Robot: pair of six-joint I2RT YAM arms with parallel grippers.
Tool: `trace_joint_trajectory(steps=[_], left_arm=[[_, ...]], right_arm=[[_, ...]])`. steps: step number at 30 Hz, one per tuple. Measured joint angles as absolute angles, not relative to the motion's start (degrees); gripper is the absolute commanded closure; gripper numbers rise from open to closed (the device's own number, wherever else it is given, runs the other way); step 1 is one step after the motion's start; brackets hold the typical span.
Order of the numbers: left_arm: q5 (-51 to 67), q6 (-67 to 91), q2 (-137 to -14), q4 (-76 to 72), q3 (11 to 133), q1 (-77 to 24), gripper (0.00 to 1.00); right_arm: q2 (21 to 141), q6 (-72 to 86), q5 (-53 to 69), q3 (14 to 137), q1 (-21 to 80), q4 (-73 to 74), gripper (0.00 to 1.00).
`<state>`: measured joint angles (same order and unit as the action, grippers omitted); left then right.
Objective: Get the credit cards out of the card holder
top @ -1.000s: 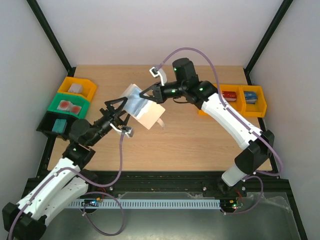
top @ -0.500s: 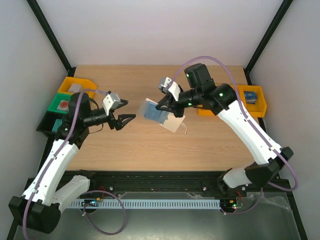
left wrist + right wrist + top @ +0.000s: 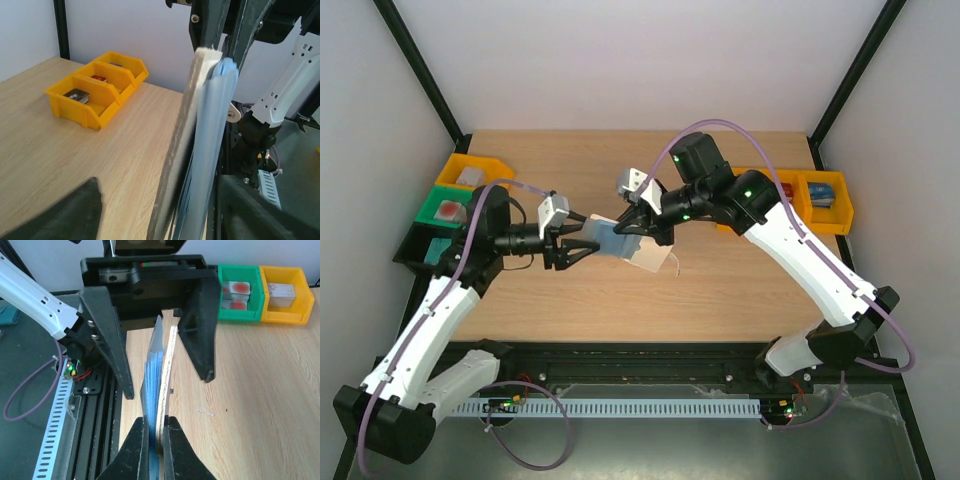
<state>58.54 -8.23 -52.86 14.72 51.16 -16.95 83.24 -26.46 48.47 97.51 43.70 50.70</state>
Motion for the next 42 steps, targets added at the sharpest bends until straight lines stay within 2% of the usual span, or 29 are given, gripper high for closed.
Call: trace_joint_trajectory(steps=[2,8,9,10,14,18,24,31,35,39,42], left_arm=[[57.9,-8.9,-52.8,14.9,51.2,-17.7,0.78],[56.1,-10.1,-51.7,14.5,51.4,-19.3,0.92],[56.2,-10.1,-51.6,14.4,51.4,-19.6,0.97],[56.3,-10.1,-51.5,14.3,51.4,-19.9,0.98],[55.1,-6.5,-51.3,12.2,51.3,-21.1,0.98],[50.8,2.1,-50.4,6.1,49.8,-21.5,0.98],[42.8,13.8,-48.1,-3.1,47.4,-19.6,0.98],[33.5,25.5,-47.5,-8.7,46.9,-16.3,0.98],[32.0,31.0,-48.1,-11.9,45.6,-14.7,0.98],[33.8,33.5,-48.8,-14.6,45.2,-14.7,0.98],[37.1,34.6,-48.7,-17.2,45.2,-14.7,0.98]], right_arm=[[83.6,-26.6,48.8,98.0,43.9,50.7,0.98],[83.7,-26.8,48.9,98.4,43.9,50.0,0.98],[83.7,-26.5,48.8,98.4,43.9,49.7,0.98],[83.7,-26.2,48.6,98.4,43.8,49.1,0.94],[82.8,-19.4,45.3,95.2,43.8,40.0,0.41],[80.9,-12.8,39.5,90.7,43.8,30.5,0.02],[76.1,0.6,31.7,84.6,39.1,19.9,0.01],[73.8,9.2,15.2,83.7,40.0,15.8,0.02],[73.5,8.7,12.5,85.2,45.3,15.5,0.07],[78.4,6.7,13.1,88.4,52.3,15.7,0.09],[82.1,6.3,13.7,88.4,53.5,15.6,0.09]])
